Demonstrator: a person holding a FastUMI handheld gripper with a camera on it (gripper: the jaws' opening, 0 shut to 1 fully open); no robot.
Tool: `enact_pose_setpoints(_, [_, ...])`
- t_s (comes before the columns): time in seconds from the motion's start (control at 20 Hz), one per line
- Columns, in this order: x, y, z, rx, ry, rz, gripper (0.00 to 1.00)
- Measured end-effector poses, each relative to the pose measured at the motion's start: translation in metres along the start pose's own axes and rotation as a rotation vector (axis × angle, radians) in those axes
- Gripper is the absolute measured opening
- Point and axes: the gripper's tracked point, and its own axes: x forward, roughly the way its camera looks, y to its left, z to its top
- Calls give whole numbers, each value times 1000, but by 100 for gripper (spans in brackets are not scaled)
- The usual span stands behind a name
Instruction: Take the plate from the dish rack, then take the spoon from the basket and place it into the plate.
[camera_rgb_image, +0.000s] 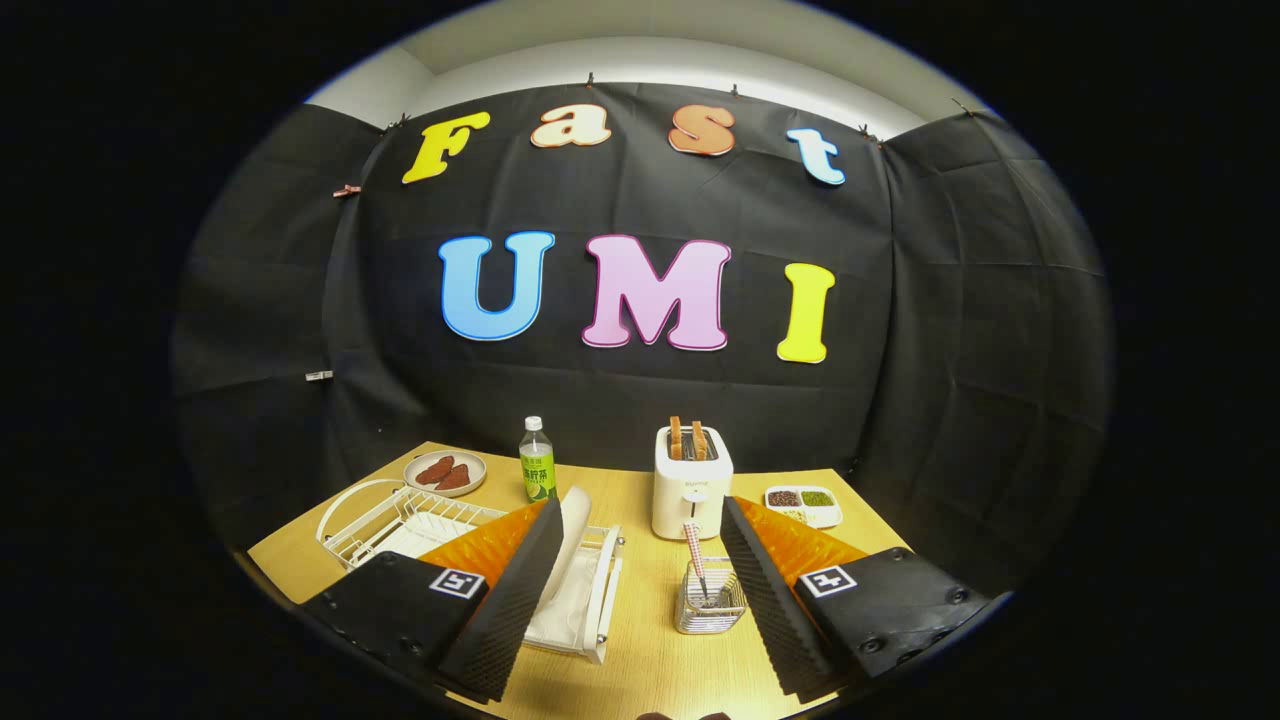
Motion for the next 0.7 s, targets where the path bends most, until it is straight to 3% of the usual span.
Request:
enact_pose_setpoints(0.45, [80,26,-5,14,190,66,98])
enact_pose_setpoints(0.7, [112,40,-48,37,361,82,98])
